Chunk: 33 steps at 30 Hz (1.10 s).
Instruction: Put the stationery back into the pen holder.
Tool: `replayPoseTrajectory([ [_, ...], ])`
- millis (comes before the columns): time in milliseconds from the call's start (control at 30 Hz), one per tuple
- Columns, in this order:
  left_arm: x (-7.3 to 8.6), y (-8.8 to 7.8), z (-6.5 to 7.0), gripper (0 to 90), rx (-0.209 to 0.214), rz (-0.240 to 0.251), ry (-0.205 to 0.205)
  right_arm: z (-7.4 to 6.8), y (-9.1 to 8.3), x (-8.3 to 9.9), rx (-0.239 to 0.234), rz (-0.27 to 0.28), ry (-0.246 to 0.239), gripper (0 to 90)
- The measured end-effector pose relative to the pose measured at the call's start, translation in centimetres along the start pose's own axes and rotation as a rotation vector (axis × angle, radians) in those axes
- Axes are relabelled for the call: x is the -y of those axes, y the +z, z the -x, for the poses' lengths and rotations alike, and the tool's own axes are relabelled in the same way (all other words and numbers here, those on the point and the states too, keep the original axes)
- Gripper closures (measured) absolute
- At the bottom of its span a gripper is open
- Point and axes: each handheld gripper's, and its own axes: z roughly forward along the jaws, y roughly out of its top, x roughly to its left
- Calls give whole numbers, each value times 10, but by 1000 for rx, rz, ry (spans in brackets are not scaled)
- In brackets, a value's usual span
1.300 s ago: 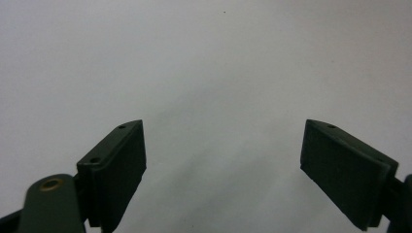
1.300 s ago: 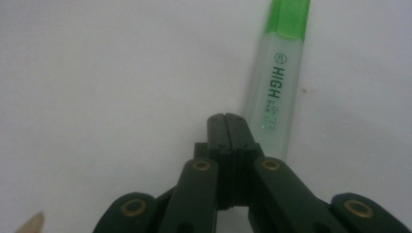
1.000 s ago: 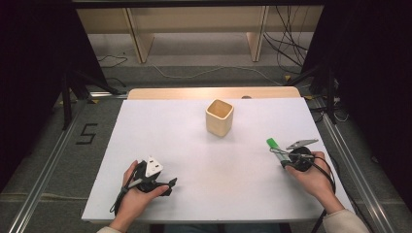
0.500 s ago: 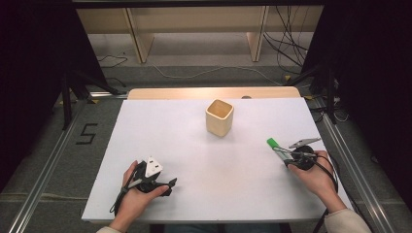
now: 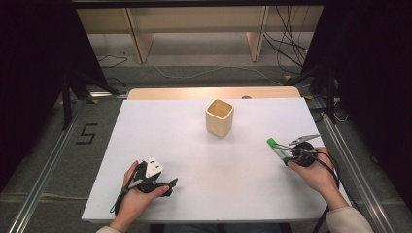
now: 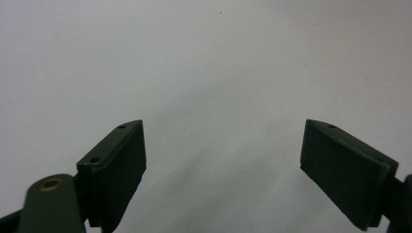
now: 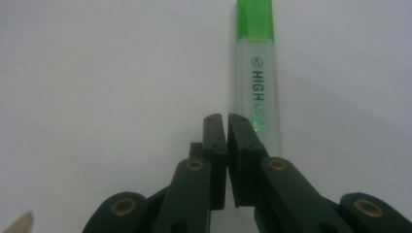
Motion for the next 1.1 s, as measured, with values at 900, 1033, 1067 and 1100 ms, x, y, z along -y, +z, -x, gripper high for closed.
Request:
replayPoseTrajectory([
  [900, -1, 1, 0, 165, 4, 2, -12, 25, 14, -43, -26, -189, -44, 555],
  [1033, -1, 1, 0, 166, 4, 2, -11, 25, 17, -47, -31, -215, -43, 551],
  [1067, -1, 1, 0, 165, 7, 1, -14, 25, 17, -48, -33, -220, -43, 550],
  [1100, -1, 1, 0, 165, 7, 1, -13, 25, 19, -48, -27, -223, -53, 548],
])
